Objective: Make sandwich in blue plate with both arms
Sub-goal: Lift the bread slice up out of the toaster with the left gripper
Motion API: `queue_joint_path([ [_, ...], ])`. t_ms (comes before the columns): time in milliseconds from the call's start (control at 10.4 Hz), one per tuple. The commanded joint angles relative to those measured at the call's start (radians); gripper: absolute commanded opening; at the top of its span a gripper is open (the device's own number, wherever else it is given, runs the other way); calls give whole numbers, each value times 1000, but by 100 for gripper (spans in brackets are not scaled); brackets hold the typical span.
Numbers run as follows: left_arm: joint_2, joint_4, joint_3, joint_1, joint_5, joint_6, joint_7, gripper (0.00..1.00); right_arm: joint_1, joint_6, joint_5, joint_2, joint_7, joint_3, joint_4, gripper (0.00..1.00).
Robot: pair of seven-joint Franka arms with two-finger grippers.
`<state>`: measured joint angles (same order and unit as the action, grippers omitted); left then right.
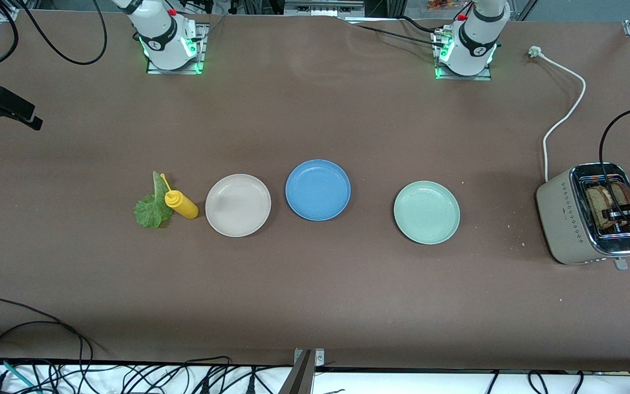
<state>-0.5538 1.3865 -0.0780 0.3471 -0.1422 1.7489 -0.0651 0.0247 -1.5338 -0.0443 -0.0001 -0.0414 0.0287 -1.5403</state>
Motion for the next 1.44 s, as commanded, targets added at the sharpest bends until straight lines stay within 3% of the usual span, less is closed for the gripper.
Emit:
queue_joint_path([
  [0, 70, -17, -11, 7, -31, -96, -24, 0, 3, 24, -12, -4, 3, -3, 19, 100],
  [575, 331, -44, -19, 7, -10, -262, -183, 0, 3, 24, -3, -4, 3, -4, 20, 100],
  [862, 348, -128, -20, 7, 30, -359, -183, 0, 3, 24, -2, -4, 8, 7, 20, 100],
  [1341, 344, -129, -55, -5, 33, -355, -183, 0, 3, 26, 0, -4, 11, 7, 31, 100],
])
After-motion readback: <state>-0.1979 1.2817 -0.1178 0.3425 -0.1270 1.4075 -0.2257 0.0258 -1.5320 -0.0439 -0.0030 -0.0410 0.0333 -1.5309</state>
